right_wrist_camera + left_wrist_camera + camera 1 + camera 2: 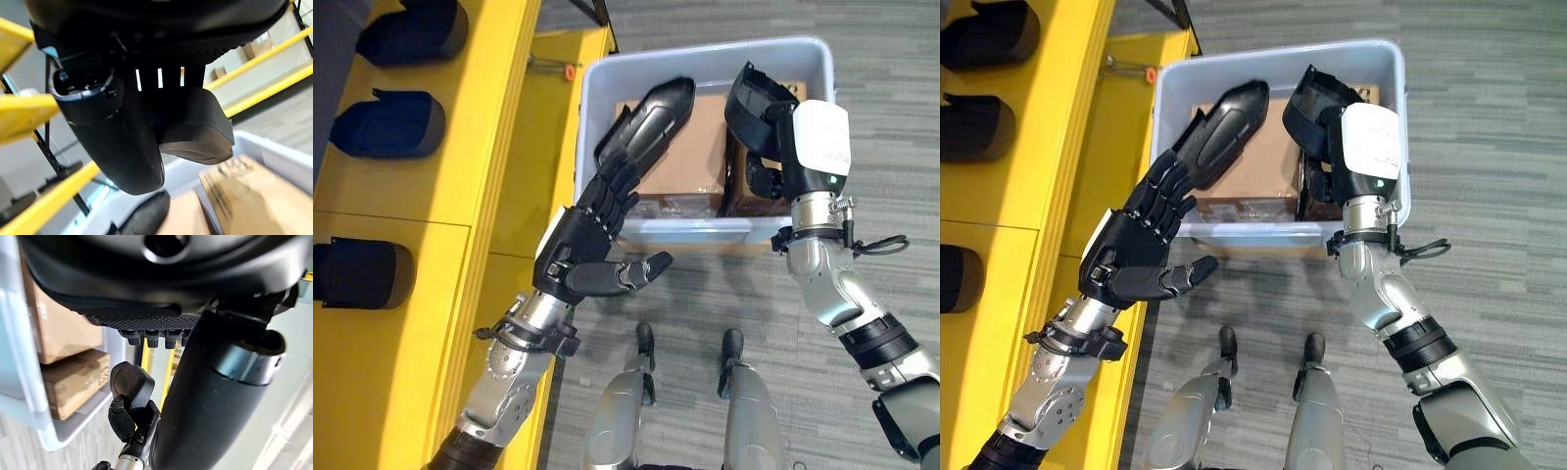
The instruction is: Move parts from the plastic box to the shelf.
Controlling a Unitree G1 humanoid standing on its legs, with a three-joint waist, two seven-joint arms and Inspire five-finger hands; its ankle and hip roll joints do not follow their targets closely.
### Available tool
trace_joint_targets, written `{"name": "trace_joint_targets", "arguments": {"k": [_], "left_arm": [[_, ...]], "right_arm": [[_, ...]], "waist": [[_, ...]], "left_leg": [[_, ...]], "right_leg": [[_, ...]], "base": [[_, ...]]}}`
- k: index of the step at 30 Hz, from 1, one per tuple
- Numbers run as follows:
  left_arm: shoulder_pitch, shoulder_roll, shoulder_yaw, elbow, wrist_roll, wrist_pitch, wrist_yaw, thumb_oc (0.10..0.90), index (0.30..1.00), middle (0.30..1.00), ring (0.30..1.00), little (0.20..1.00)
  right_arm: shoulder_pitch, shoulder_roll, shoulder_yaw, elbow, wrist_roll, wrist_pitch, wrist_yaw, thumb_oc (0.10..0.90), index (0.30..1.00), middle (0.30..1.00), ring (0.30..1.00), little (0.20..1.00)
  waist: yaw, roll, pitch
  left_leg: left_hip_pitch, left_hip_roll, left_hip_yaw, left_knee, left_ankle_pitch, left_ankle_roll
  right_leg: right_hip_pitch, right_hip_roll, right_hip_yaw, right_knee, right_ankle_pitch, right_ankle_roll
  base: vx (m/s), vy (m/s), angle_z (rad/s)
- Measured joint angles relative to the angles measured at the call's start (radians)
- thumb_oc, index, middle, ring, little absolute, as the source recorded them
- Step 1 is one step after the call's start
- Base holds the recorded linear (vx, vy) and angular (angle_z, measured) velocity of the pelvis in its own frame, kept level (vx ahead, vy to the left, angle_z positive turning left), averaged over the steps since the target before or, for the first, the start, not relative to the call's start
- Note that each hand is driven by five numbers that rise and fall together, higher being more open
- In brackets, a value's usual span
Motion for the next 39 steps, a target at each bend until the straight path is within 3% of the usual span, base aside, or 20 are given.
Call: {"name": "trace_joint_targets", "arguments": {"k": [3,9,18,20,22,23,24,26,29,31,32,33,35,36,37,39], "left_arm": [[0.004,0.0,0.012,-0.001,0.001,0.005,0.0,0.9,1.0,1.0,1.0,1.0],[-0.014,0.0,0.044,-0.031,0.0,0.021,-0.039,0.9,1.0,1.0,1.0,1.0],[-0.011,0.007,0.045,-0.043,0.003,0.126,-0.134,0.9,1.0,1.0,1.0,1.0],[-0.022,0.049,0.02,-0.041,0.004,0.135,-0.174,0.9,1.0,1.0,1.0,1.0],[-0.043,0.053,-0.007,-0.044,-0.001,0.137,-0.227,0.9,1.0,1.0,1.0,1.0],[-0.035,0.065,-0.008,-0.057,-0.001,0.136,-0.248,0.9,1.0,1.0,1.0,1.0],[-0.029,0.078,-0.008,-0.066,-0.001,0.135,-0.263,0.9,1.0,1.0,1.0,1.0],[-0.027,0.082,-0.008,-0.072,-0.001,0.131,-0.278,0.9,1.0,1.0,1.0,1.0],[-0.03,0.079,-0.024,-0.072,-0.001,0.125,-0.278,0.9,1.0,1.0,1.0,1.0],[-0.079,0.068,-0.107,-0.068,0.0,0.125,-0.299,0.9,1.0,1.0,1.0,1.0],[-0.106,0.062,-0.141,-0.055,0.003,0.125,-0.303,0.9,1.0,1.0,1.0,1.0],[-0.191,0.069,-0.201,-0.035,0.008,0.123,-0.316,0.9,1.0,1.0,1.0,1.0],[-0.203,0.066,-0.203,-0.036,0.015,0.118,-0.317,0.9,1.0,1.0,1.0,1.0],[-0.23,0.039,-0.205,-0.046,0.067,0.105,-0.295,0.9,1.0,1.0,1.0,1.0],[-0.235,0.037,-0.203,-0.055,0.108,0.068,-0.263,0.9,1.0,1.0,1.0,1.0],[-0.258,0.034,-0.194,-0.055,0.221,-0.016,-0.169,0.9,1.0,1.0,1.0,1.0]], "right_arm": [[0.023,-0.004,-0.003,-0.043,0.014,-0.001,0.02,0.4,0.3,0.3,0.3,0.3],[0.053,-0.027,-0.062,-0.15,0.021,-0.031,0.046,0.4,0.3,0.3,0.3,0.3],[0.107,-0.085,-0.109,-0.258,0.021,-0.057,0.098,0.4,0.3,0.3,0.3,0.3],[0.165,-0.12,-0.128,-0.325,0.02,-0.071,0.098,0.4,0.3,0.3,0.3,0.3],[0.253,-0.155,-0.164,-0.387,0.008,-0.062,0.094,0.4,0.3,0.3,0.3,0.3],[0.264,-0.163,-0.161,-0.387,0.007,-0.065,0.095,0.4,0.3,0.3,0.3,0.3],[0.27,-0.164,-0.159,-0.386,0.007,-0.068,0.095,0.4,0.3,0.3,0.3,0.3],[0.27,-0.165,-0.143,-0.383,0.008,-0.084,0.095,0.4,0.3,0.3,0.3,0.3],[0.27,-0.163,-0.114,-0.379,0.008,-0.131,0.095,0.4,0.3,0.3,0.3,0.3],[0.273,-0.148,-0.06,-0.353,0.007,-0.164,0.095,0.4,0.3,0.3,0.3,0.3],[0.296,-0.145,-0.07,-0.343,0.007,-0.169,0.094,0.4,0.3,0.3,0.3,0.3],[0.326,-0.149,-0.08,-0.334,0.007,-0.172,0.096,0.4,0.3,0.3,0.3,0.3],[0.335,-0.154,-0.092,-0.334,0.008,-0.182,0.1,0.4,0.3,0.3,0.3,0.3],[0.389,-0.177,-0.156,-0.343,0.007,-0.21,0.103,0.4,0.3,0.3,0.3,0.3],[0.389,-0.188,-0.16,-0.343,0.007,-0.209,0.103,0.4,0.3,0.3,0.3,0.3],[0.389,-0.198,-0.164,-0.342,0.006,-0.204,0.103,0.4,0.3,0.3,0.3,0.3]], "waist": [[-0.015,0.0,-0.001],[-0.022,0.001,-0.009],[-0.039,-0.001,-0.012],[-0.07,0.001,-0.019],[-0.144,0.022,-0.047],[-0.128,0.008,-0.069],[-0.103,0.0,-0.091],[-0.061,0.002,-0.108],[-0.057,-0.009,-0.118],[-0.08,-0.05,-0.153],[-0.099,-0.062,-0.166],[-0.152,-0.102,-0.195],[-0.151,-0.097,-0.212],[-0.171,-0.084,-0.227],[-0.194,-0.078,-0.231],[-0.219,-0.073,-0.234]], "left_leg": [[0.081,0.005,-0.002,-0.032,-0.001,0.0],[0.148,0.008,-0.001,-0.038,-0.021,0.0],[0.189,0.005,-0.013,-0.062,-0.02,-0.001],[0.182,-0.002,-0.082,-0.062,-0.01,-0.004],[0.148,-0.007,-0.223,-0.062,0.026,-0.009],[0.139,-0.016,-0.241,-0.071,0.032,-0.018],[0.126,-0.021,-0.254,-0.07,0.027,-0.012],[0.113,0.0,-0.266,-0.071,0.023,0.016],[0.107,0.027,-0.247,-0.073,-0.016,0.062],[0.099,0.083,-0.204,-0.06,-0.071,0.07],[0.103,0.101,-0.139,-0.078,-0.103,0.109],[0.07,0.132,-0.002,-0.032,-0.136,0.051],[0.088,0.121,0.024,0.03,-0.132,0.018],[0.085,0.077,0.115,0.166,-0.158,-0.013],[0.106,0.057,0.13,0.199,-0.167,-0.006],[0.182,0.067,0.14,0.253,-0.189,-0.009]], "right_leg": [[0.085,0.008,-0.008,-0.043,-0.003,0.0],[0.164,0.013,-0.011,-0.07,-0.008,0.003],[0.221,0.015,-0.024,-0.095,-0.006,0.008],[0.246,0.03,-0.015,-0.072,-0.026,0.015],[0.243,0.075,0.14,-0.026,-0.084,-0.01],[0.233,0.08,0.198,-0.013,-0.119,-0.009],[0.223,0.081,0.209,0.013,-0.153,0.034],[0.176,0.104,0.193,0.097,-0.183,0.007],[0.159,0.127,0.174,0.144,-0.199,-0.02],[0.151,0.154,0.128,0.191,-0.215,-0.073],[0.156,0.146,0.106,0.197,-0.209,-0.081],[0.163,0.082,0.015,0.152,-0.198,-0.096],[0.16,0.06,-0.009,0.121,-0.175,-0.103],[0.188,0.013,-0.043,0.029,-0.114,-0.087],[0.206,-0.004,-0.062,-0.005,-0.09,-0.079],[0.223,-0.023,-0.096,-0.011,-0.082,-0.072]], "base": [[0.06,-0.014,0.02],[0.09,-0.01,-0.01],[-0.02,-0.044,0.05],[-0.21,-0.122,0.85],[-0.16,-0.141,1.79],[-0.1,-0.146,1.29],[-0.11,-0.164,0.49],[-0.11,-0.169,0.33],[-0.07,-0.099,0.24],[-0.21,-0.018,0.32],[-0.3,0.06,1.22],[-0.29,0.189,1.25],[-0.32,0.261,0.76],[-0.18,0.188,0.68],[-0.16,0.163,0.92],[-0.15,0.138,0.71]]}}
